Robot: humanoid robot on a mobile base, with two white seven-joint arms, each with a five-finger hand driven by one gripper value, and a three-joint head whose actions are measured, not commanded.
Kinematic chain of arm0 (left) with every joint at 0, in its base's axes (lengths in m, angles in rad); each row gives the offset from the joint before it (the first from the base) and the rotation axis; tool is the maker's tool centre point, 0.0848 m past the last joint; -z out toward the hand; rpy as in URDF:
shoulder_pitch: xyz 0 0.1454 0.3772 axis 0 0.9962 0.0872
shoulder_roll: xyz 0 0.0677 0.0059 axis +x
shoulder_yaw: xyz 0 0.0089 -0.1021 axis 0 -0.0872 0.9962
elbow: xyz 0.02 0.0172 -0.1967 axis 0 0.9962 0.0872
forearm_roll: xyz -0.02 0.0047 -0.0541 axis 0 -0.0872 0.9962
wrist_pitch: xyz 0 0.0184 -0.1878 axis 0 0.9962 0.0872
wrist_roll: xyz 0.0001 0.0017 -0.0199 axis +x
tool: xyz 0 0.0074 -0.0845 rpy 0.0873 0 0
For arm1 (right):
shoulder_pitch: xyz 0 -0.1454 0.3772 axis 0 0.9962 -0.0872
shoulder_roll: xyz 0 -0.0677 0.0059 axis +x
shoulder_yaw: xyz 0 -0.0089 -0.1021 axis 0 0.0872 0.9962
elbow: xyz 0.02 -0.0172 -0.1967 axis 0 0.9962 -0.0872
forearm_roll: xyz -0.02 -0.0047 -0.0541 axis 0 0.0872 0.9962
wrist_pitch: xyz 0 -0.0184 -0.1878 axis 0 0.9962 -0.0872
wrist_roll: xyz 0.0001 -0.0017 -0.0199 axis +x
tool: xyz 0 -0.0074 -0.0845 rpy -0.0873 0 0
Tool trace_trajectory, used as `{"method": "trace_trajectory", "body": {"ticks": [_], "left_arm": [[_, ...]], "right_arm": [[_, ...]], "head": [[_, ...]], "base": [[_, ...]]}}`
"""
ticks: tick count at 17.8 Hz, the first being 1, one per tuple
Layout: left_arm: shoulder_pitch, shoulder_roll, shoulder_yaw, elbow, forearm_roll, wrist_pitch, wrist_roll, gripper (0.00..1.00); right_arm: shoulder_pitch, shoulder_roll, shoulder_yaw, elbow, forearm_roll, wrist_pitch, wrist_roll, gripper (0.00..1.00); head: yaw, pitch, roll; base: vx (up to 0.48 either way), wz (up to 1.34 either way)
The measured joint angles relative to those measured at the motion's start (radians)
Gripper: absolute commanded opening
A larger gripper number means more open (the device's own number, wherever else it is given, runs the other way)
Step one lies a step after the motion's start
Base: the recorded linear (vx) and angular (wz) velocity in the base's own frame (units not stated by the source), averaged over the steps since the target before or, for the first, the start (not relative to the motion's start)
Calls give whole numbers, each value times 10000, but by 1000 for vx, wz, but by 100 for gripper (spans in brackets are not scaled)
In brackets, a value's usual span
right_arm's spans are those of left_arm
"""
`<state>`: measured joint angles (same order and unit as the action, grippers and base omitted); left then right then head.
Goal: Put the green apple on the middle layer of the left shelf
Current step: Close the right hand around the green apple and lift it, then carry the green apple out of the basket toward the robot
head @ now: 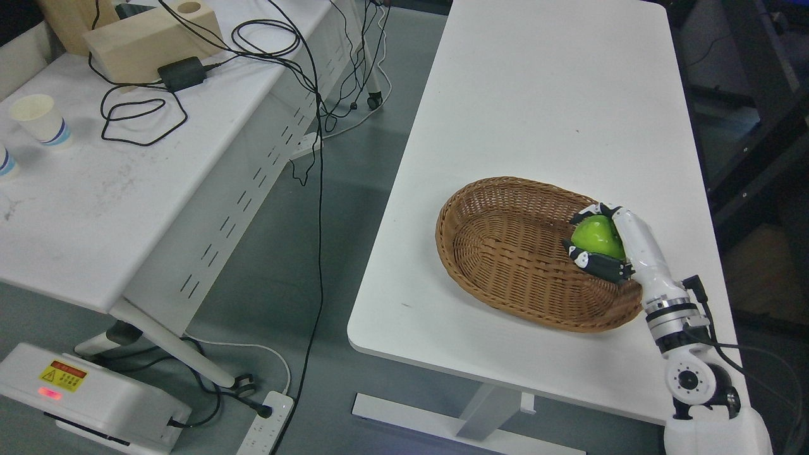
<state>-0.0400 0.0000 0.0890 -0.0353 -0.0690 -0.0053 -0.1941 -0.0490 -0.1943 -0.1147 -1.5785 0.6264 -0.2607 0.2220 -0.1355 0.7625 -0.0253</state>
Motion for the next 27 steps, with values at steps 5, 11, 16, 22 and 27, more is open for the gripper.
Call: {"method": "trace_trajectory", "body": {"ticks": [5, 11, 16, 22, 27], "left_arm": [[0, 0, 0, 0, 0, 3, 0, 100], [-1, 0, 0, 0, 0, 23, 0, 100], [-1, 0, 0, 0, 0, 34, 0, 100], [0, 0, 0, 0, 0, 41, 0, 100], [-1, 0, 0, 1, 0, 61, 0, 100]], "right_arm": [[318, 98, -259, -235, -279, 97, 235, 0], [441, 162, -460, -394, -590, 177, 471, 0], [474, 195, -746, -491, -1295, 210, 522, 0], [575, 352, -1143, -585, -1797, 75, 344, 0], [896, 618, -1402, -645, -1943, -21, 286, 0]], "head": [[0, 0, 0], [0, 0, 0], [0, 0, 0], [0, 0, 0], [0, 0, 0]], "base": [[0, 0], [-34, -18], [-102, -7], [-112, -11], [-98, 41]]}}
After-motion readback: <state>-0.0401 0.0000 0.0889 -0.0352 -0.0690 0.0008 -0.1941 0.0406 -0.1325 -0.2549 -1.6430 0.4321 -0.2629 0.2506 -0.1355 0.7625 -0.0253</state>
